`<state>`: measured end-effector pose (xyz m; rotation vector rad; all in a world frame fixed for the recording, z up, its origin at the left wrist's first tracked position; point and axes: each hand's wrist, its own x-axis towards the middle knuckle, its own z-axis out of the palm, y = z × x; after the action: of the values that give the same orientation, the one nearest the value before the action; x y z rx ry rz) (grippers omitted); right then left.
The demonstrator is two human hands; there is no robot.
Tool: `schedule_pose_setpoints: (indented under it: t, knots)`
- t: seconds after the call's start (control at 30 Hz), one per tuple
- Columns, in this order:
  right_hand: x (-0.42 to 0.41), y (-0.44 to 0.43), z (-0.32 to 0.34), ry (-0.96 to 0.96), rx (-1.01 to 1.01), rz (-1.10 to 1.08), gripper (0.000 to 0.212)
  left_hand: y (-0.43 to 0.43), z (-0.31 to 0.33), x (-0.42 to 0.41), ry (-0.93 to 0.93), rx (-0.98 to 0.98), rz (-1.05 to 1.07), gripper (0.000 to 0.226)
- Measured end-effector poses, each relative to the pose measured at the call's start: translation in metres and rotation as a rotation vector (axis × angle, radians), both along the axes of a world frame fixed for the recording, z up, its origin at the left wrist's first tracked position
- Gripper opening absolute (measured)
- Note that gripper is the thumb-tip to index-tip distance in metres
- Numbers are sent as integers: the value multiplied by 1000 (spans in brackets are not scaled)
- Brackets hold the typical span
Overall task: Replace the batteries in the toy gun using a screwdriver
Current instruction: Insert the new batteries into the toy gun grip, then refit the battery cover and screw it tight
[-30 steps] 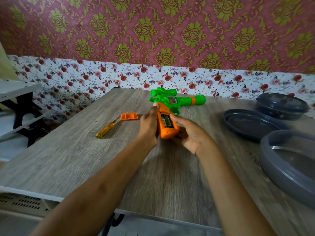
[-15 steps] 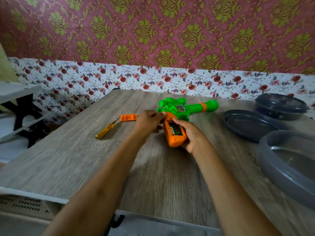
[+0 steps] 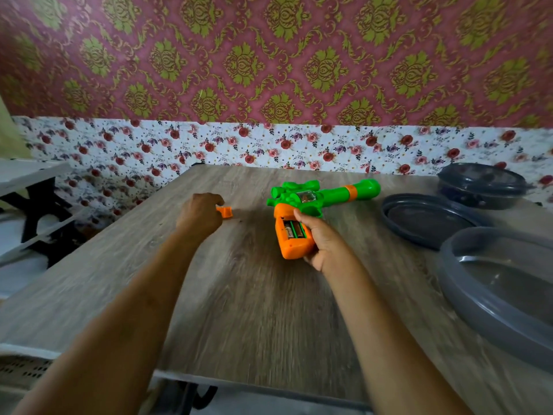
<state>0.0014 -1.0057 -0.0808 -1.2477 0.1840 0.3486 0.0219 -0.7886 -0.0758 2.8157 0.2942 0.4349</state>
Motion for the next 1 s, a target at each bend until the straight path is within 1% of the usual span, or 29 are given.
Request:
schedule_pose_setpoints:
  t: [0.07, 0.13, 0.27, 0.33, 0.37, 0.4, 0.43, 0.5, 0.53, 0.57, 0.63, 0.73, 0.83, 0.93, 1.0]
  knots:
    - [1, 1, -1, 3, -4, 4, 19, 4, 0, 7, 62, 170, -30, 30]
    - [4, 0, -1, -3, -7, 19, 13, 3, 3, 11, 98, 294, -53, 24]
    - [11, -3, -4, -4, -22, 31, 17, -2, 6, 22, 77, 378, -80, 20]
    - [13, -3, -7, -2, -11, 39, 18, -6, 2, 25, 40, 356, -102, 15]
    - [13, -3, -7, -2, -11, 44, 18, -6, 2, 26, 1, 273, -108, 14]
    - [14, -3, -8, -3, -7, 52, 19, -6, 3, 27, -70, 142, -114, 15]
    - [13, -3, -7, 1, 12, 59, 19, -7, 8, 25, -133, -28, -114, 16]
    - [15, -5, -7, 7, 76, 79, 7, -16, 23, 17, -226, -412, -147, 19]
    - [14, -6, -6, 14, 113, 92, 5, -24, 31, 9, -223, -600, -174, 20]
    - [13, -8, -6, 21, 145, 104, 9, -33, 38, 0, -186, -753, -195, 19]
    - [10, -9, -3, 9, 189, 119, 15, -48, 48, -18, -96, -925, -249, 16]
    - [6, -10, -2, -2, 263, 141, 15, -59, 50, -33, -15, -1091, -327, 26]
    - [6, -8, -2, -26, 298, 150, 12, -61, 37, -37, -43, -1165, -317, 31]
    - [10, -9, -3, -111, 283, 138, 8, -65, 25, -37, -40, -1060, -328, 17]
    - [13, -9, -6, -146, 276, 135, 10, -65, 23, -37, 13, -1004, -342, 17]
